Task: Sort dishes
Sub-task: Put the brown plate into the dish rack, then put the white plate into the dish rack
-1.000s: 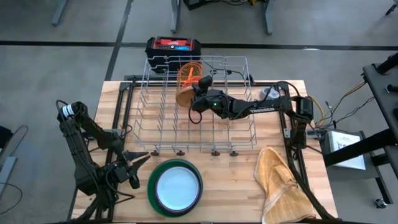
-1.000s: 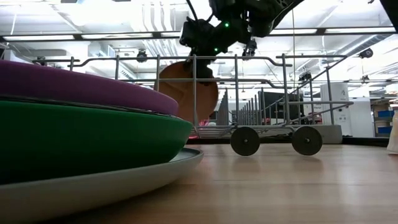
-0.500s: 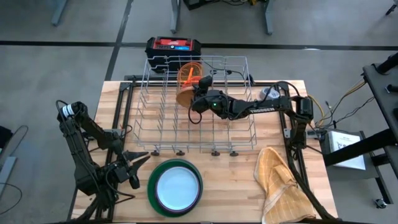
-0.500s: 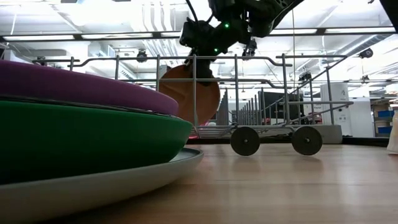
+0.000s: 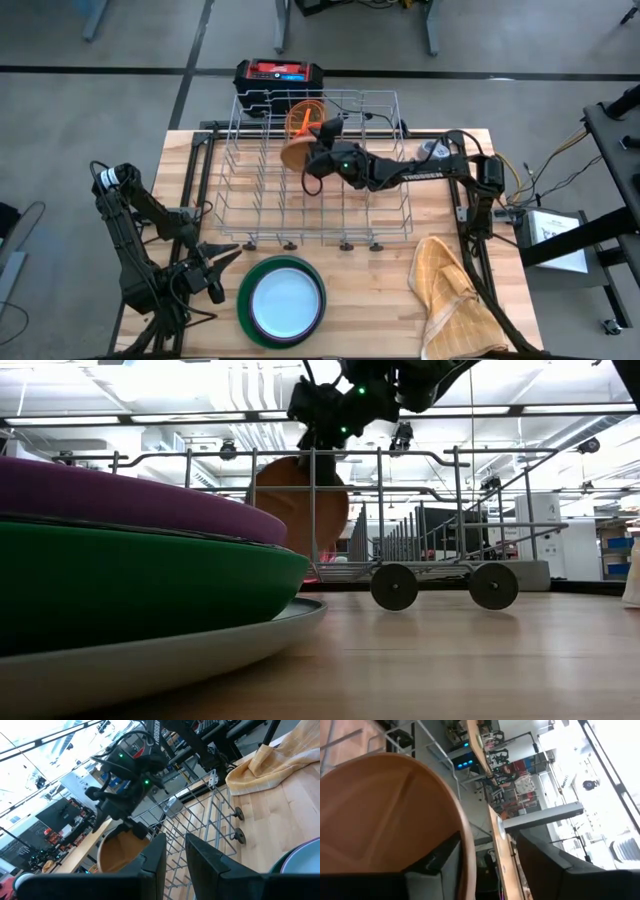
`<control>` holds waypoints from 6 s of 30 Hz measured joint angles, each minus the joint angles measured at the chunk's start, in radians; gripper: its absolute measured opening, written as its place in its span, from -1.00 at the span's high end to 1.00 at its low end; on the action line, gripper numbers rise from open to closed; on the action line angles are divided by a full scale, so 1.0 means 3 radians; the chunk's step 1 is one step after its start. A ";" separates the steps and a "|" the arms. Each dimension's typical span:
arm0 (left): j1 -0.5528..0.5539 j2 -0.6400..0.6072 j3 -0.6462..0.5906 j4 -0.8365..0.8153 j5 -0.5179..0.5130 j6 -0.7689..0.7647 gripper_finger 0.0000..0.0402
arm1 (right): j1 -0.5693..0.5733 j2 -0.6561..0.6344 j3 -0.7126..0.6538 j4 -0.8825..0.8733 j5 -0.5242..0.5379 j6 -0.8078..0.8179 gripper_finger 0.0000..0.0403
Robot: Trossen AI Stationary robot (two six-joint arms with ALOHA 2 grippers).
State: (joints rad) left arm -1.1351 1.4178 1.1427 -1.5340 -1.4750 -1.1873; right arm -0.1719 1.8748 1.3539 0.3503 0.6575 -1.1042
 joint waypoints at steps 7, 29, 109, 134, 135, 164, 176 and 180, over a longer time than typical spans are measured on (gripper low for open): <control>-0.0001 0.0000 0.0000 0.0001 0.0000 0.0000 0.69 | 0.0006 -0.0005 0.0102 -0.0461 0.0000 0.0201 -0.03; 0.0000 0.0000 0.0000 0.0002 0.0000 0.0000 0.69 | 0.0022 -0.0029 0.0140 -0.0694 0.0362 0.0257 -0.48; 0.0103 0.0001 0.0043 0.0272 0.0551 -0.0002 0.77 | 0.0486 -0.1261 0.0392 -0.4032 -0.0444 0.3908 -0.69; 0.0341 0.0859 0.0249 0.3123 0.2294 0.1659 1.00 | 0.2589 -0.1309 -0.0933 -0.2237 -0.0663 0.6015 -0.49; 0.0341 0.0924 0.0249 0.3165 0.2329 0.1613 1.00 | 0.2587 -0.1249 -0.0933 -0.2220 -0.0711 0.6113 -0.48; 0.0337 0.1805 0.0248 0.3209 0.2394 0.0673 1.00 | 0.2170 0.0045 -0.0286 -0.2019 -0.0908 0.6354 -0.35; 0.0350 0.1940 0.0254 0.3225 0.2150 0.0502 1.00 | 0.2082 0.0047 -0.0219 -0.1996 -0.0794 0.6025 -0.39; 0.0352 0.1940 0.0253 0.3225 0.2148 0.0497 1.00 | 0.2066 0.0047 -0.0132 -0.1997 -0.0770 0.5928 -0.46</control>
State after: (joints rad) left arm -1.0294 1.9999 1.2186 -0.5667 -0.8307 -1.0382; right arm 0.4478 1.8889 1.3144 -0.2489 0.4265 0.6742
